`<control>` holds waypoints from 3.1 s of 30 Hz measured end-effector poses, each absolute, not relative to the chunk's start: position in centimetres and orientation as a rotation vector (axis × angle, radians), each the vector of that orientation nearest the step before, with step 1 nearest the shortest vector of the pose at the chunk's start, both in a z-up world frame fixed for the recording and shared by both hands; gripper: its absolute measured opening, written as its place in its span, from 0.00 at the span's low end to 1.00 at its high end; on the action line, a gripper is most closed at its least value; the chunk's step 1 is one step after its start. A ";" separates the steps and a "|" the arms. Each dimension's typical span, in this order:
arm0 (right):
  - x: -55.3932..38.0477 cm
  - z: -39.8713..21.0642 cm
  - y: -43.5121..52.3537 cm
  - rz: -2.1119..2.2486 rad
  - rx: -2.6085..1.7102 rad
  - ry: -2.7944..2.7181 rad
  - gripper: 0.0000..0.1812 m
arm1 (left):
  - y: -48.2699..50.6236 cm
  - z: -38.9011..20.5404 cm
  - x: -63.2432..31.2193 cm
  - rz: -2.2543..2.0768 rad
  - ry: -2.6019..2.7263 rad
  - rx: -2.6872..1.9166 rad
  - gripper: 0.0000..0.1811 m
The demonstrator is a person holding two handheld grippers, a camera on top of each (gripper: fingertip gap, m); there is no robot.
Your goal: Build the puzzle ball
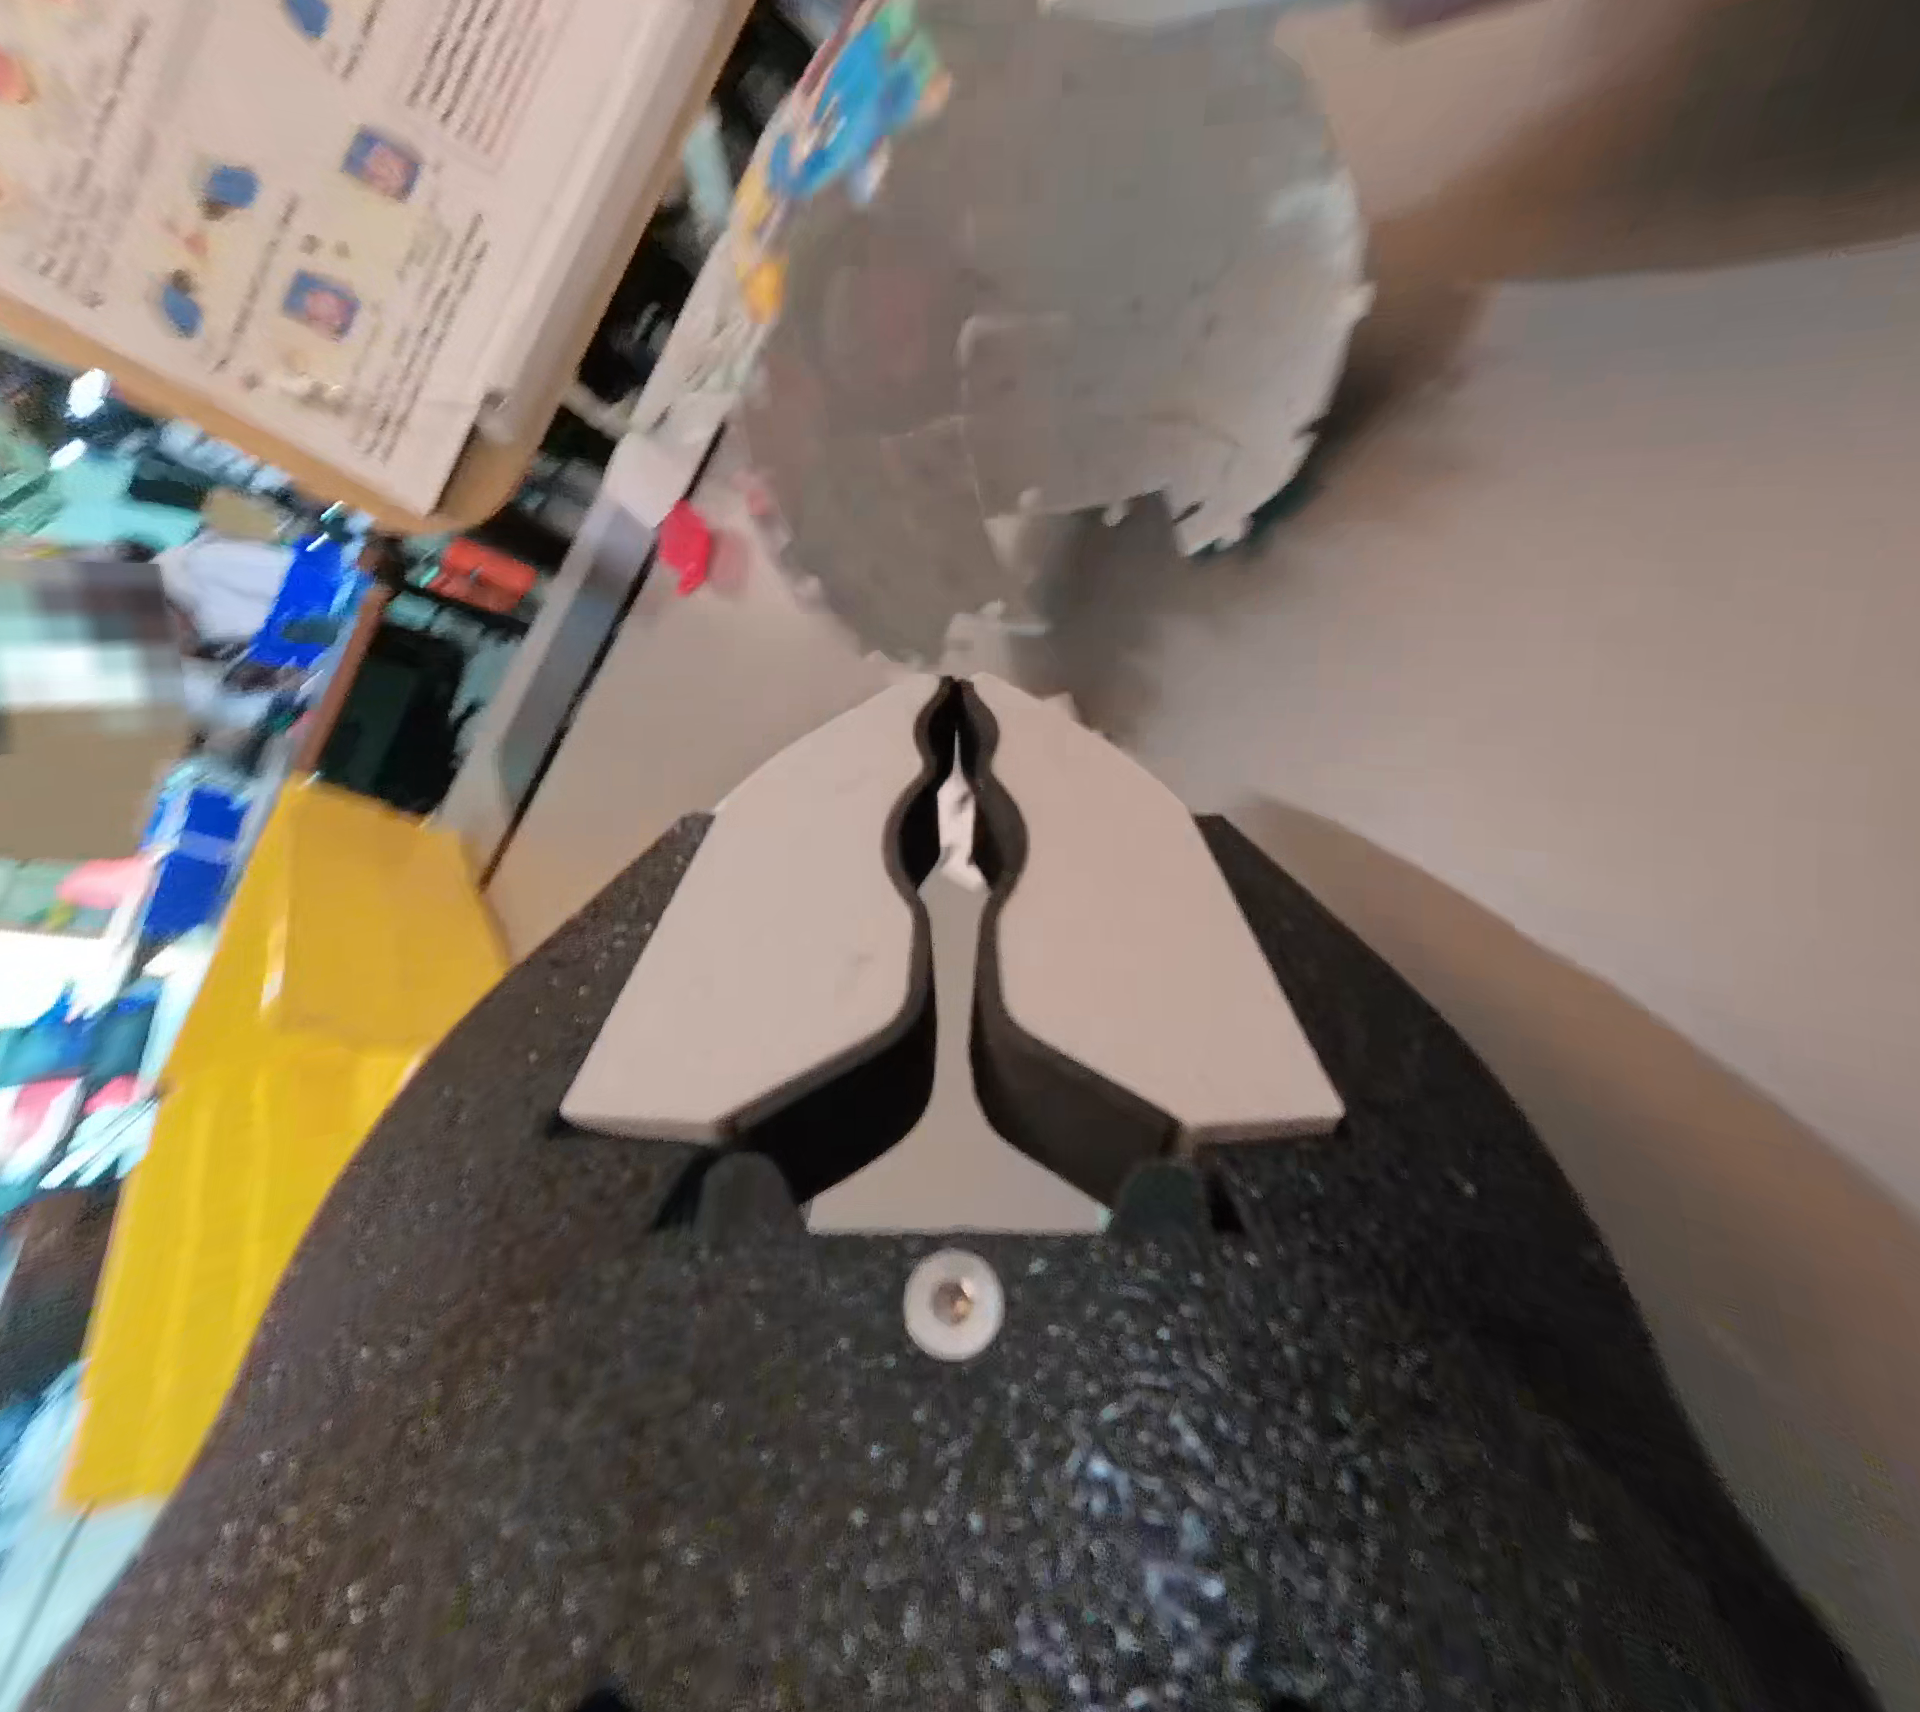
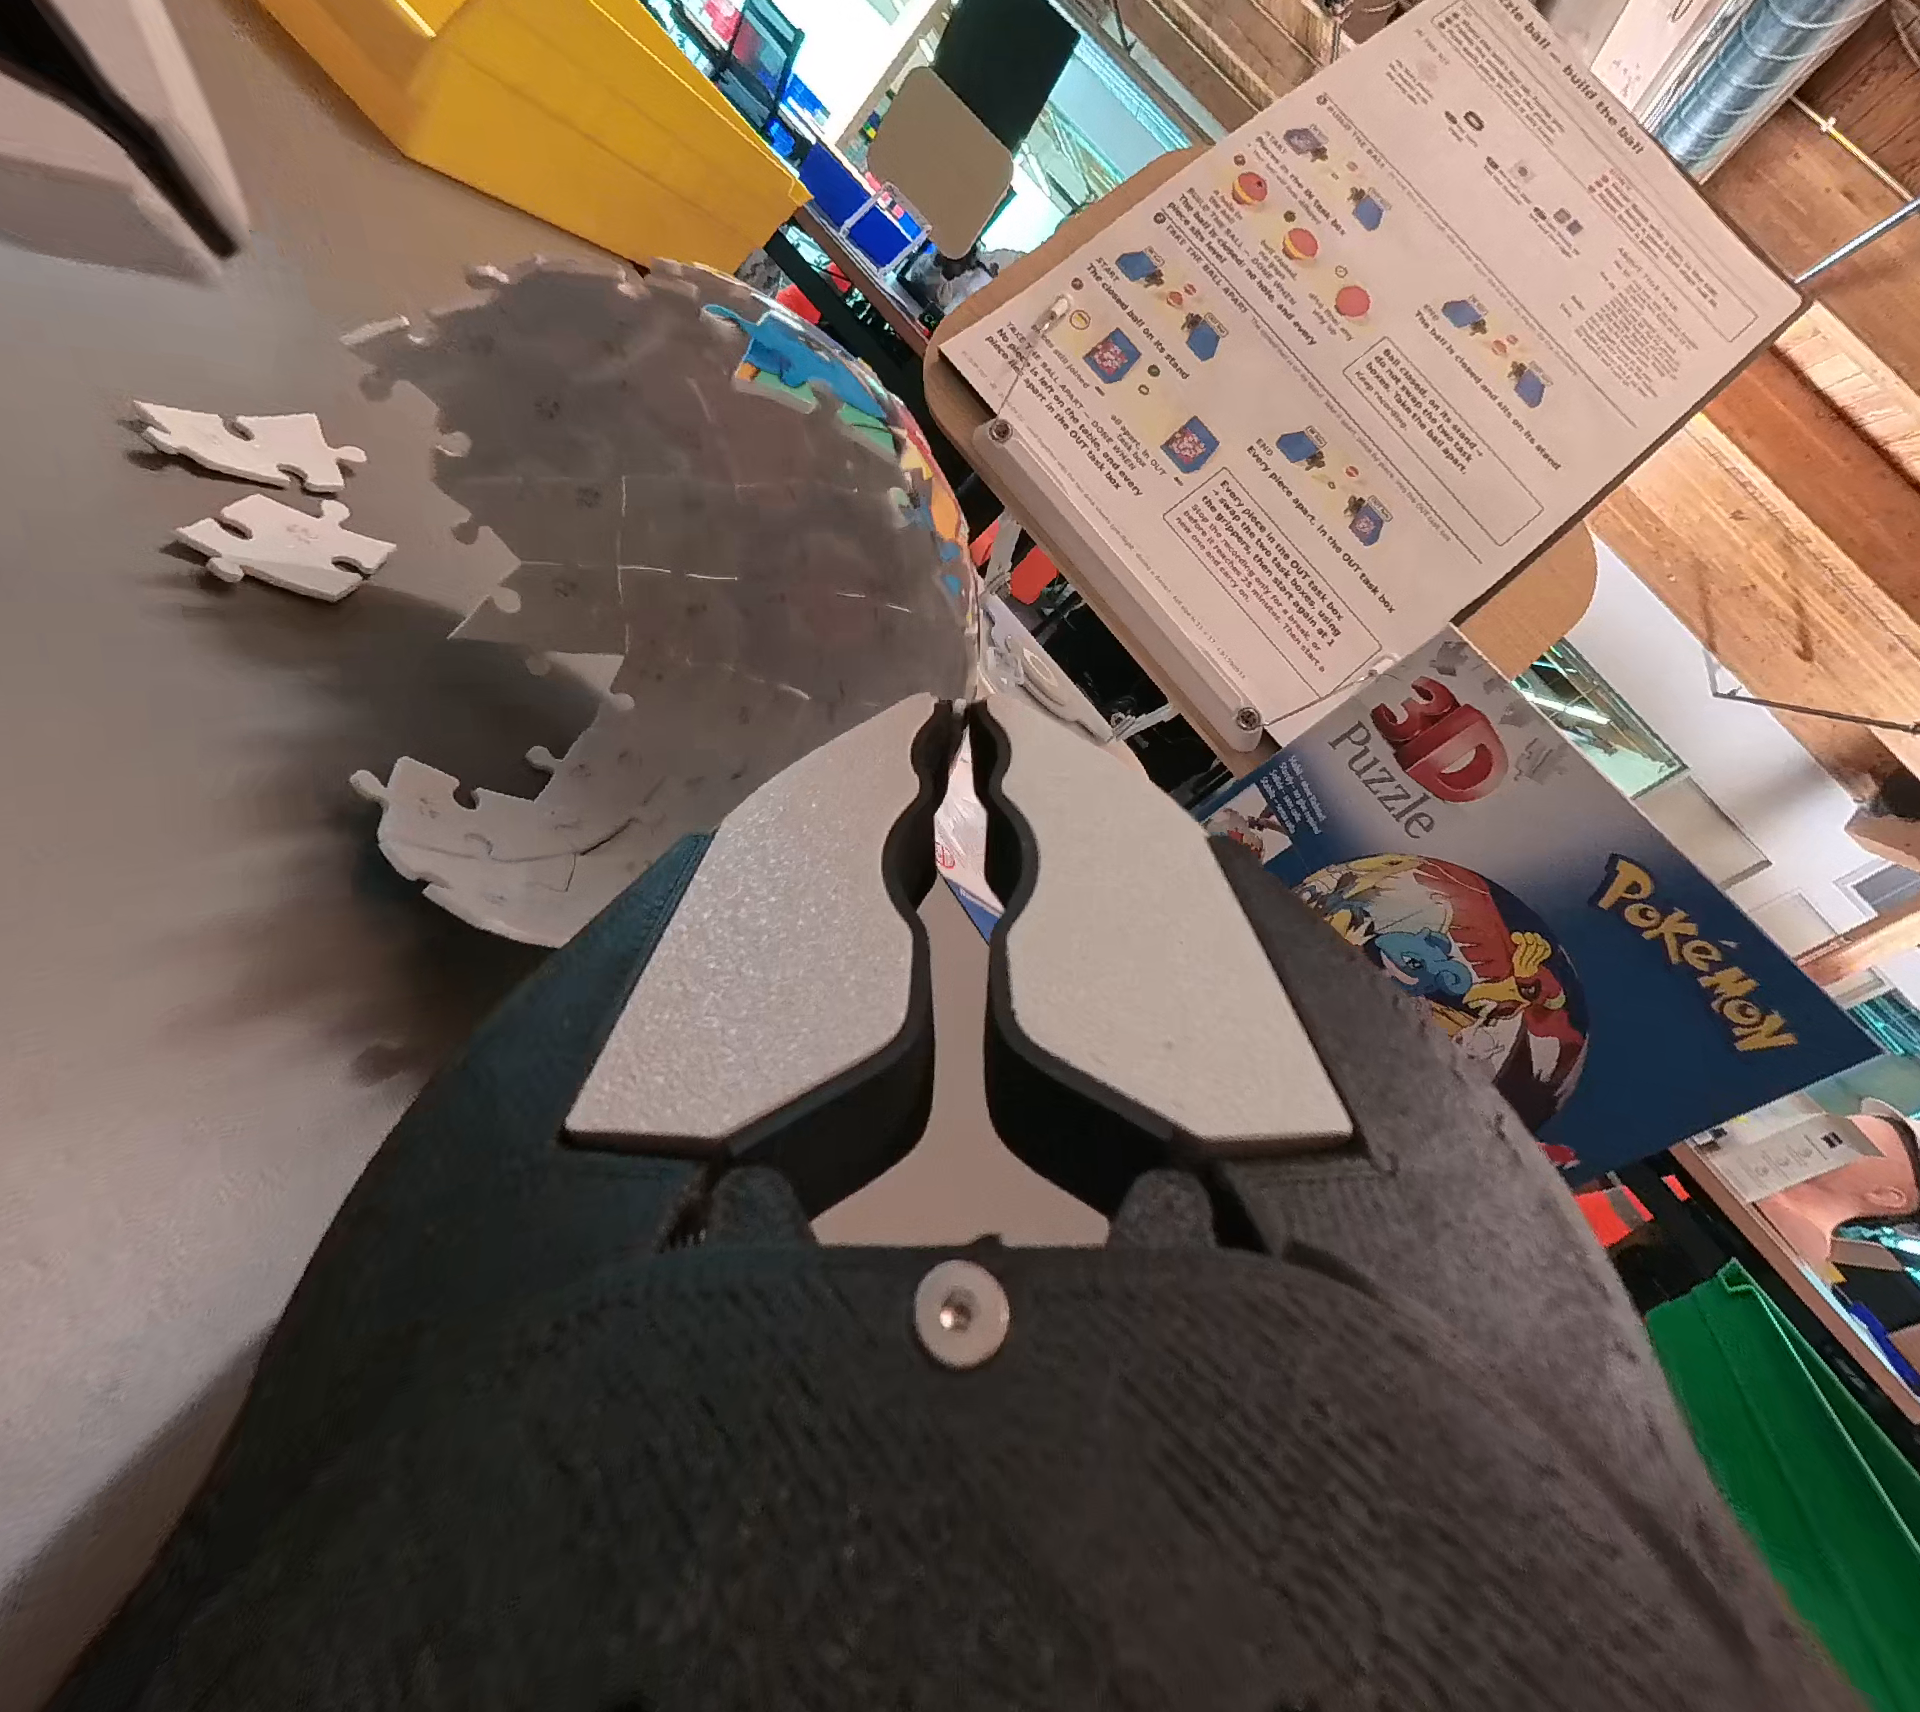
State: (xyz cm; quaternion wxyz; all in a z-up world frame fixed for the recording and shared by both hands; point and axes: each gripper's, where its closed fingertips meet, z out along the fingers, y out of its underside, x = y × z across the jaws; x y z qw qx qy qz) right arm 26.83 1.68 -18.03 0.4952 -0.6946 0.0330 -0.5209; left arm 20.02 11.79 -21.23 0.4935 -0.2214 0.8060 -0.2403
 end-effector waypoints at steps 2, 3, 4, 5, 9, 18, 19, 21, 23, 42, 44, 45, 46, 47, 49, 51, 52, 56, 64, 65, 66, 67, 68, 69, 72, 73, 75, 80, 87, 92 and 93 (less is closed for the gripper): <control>26.7 -17.9 1.8 -1.269 -1.679 0.070 0.02 | 9.6 -21.6 19.8 -0.666 2.007 -0.520 0.00; 26.6 -17.9 1.9 -1.274 -1.679 0.062 0.02 | 8.9 -22.1 20.0 -0.648 2.035 -0.532 0.00; 26.6 -17.9 2.0 -1.281 -1.679 0.052 0.02 | 8.4 -22.7 20.4 -0.613 2.054 -0.523 0.00; 26.5 -17.8 2.0 -1.288 -1.679 0.041 0.02 | 8.1 -22.8 20.8 -0.591 2.048 -0.504 0.00; 26.1 -17.6 2.3 -1.308 -1.670 -0.003 0.02 | 6.3 -23.2 22.6 -0.688 2.028 -0.566 0.00; 26.2 -17.7 2.3 -1.267 -1.665 0.024 0.02 | 5.3 -26.0 25.8 -0.505 2.112 -0.476 0.00; 26.2 -17.8 2.3 -1.263 -1.666 0.029 0.02 | 5.3 -26.3 25.9 -0.488 2.129 -0.476 0.00; 26.3 -17.8 2.2 -1.253 -1.665 0.038 0.02 | 5.4 -26.7 26.1 -0.462 2.156 -0.485 0.00; 26.3 -17.8 2.2 -1.247 -1.666 0.045 0.02 | 5.6 -26.9 26.4 -0.430 2.166 -0.486 0.00; 26.6 -18.0 2.0 -1.265 -1.682 0.050 0.02 | 6.8 -22.9 22.7 -0.577 1.978 -0.515 0.00; 26.6 -18.0 2.0 -1.266 -1.684 0.052 0.02 | 8.9 -21.8 21.5 -0.594 1.939 -0.559 0.00; 26.6 -18.1 2.0 -1.265 -1.683 0.054 0.02 | 10.3 -21.3 21.1 -0.595 1.920 -0.593 0.00; 26.7 -18.1 2.0 -1.265 -1.684 0.056 0.02 | 11.9 -21.2 20.9 -0.585 1.914 -0.636 0.00; 26.7 -18.1 2.0 -1.266 -1.685 0.058 0.02 | 13.5 -21.5 20.7 -0.562 1.931 -0.682 0.00; 26.7 -18.1 2.0 -1.269 -1.685 0.059 0.02 | 15.8 -23.0 20.6 -0.523 2.010 -0.756 0.10; 26.8 -18.1 1.8 -1.284 -1.693 0.065 0.02 | 16.7 -24.3 20.8 -0.542 2.091 -0.805 0.16; 26.9 -18.1 1.8 -1.288 -1.694 0.067 0.02 | 16.4 -24.8 20.9 -0.591 2.130 -0.821 0.18; 27.0 -18.0 1.5 -1.314 -1.697 0.079 0.02 | 14.2 -25.4 21.4 -0.768 2.230 -0.840 0.17; 26.7 -17.9 1.6 -1.321 -1.689 0.069 0.02 | 12.8 -27.4 22.7 -0.775 2.310 -1.110 0.14; 26.7 -17.9 1.6 -1.316 -1.687 0.070 0.02 | 12.9 -27.5 22.7 -0.778 2.302 -1.125 0.12; 26.7 -17.8 1.6 -1.314 -1.686 0.069 0.02 | 13.3 -27.5 22.6 -0.766 2.296 -1.146 0.11; 26.7 -17.9 1.6 -1.313 -1.686 0.069 0.02 | 13.6 -27.5 22.5 -0.751 2.292 -1.163 0.10; 26.7 -17.8 1.6 -1.312 -1.685 0.069 0.02 | 14.0 -27.5 22.4 -0.738 2.290 -1.176 0.10; 26.7 -17.8 1.7 -1.310 -1.684 0.069 0.02 | 14.3 -27.5 22.2 -0.726 2.290 -1.189 0.10; 26.7 -17.8 1.7 -1.304 -1.681 0.071 0.02 | 14.8 -27.6 22.0 -0.730 2.293 -1.223 0.10; 26.7 -17.8 1.7 -1.304 -1.681 0.072 0.02 | 15.0 -27.6 22.0 -0.727 2.290 -1.245 0.10; 26.7 -17.8 1.6 -1.305 -1.682 0.072 0.02 | 15.4 -27.4 22.0 -0.715 2.282 -1.268 0.11; 26.8 -17.8 1.7 -1.308 -1.681 0.072 0.02 | 14.0 -26.7 22.1 -0.800 2.274 -1.281 0.14; 26.8 -17.9 1.6 -1.312 -1.686 0.075 0.02 | 14.7 -27.6 22.8 -0.742 2.245 -1.310 0.12; 26.8 -17.9 1.6 -1.311 -1.684 0.074 0.02 | 16.4 -27.6 22.1 -0.703 2.240 -1.351 0.11; 26.8 -17.9 1.6 -1.310 -1.684 0.074 0.02 | 16.6 -27.6 22.1 -0.699 2.236 -1.365 0.11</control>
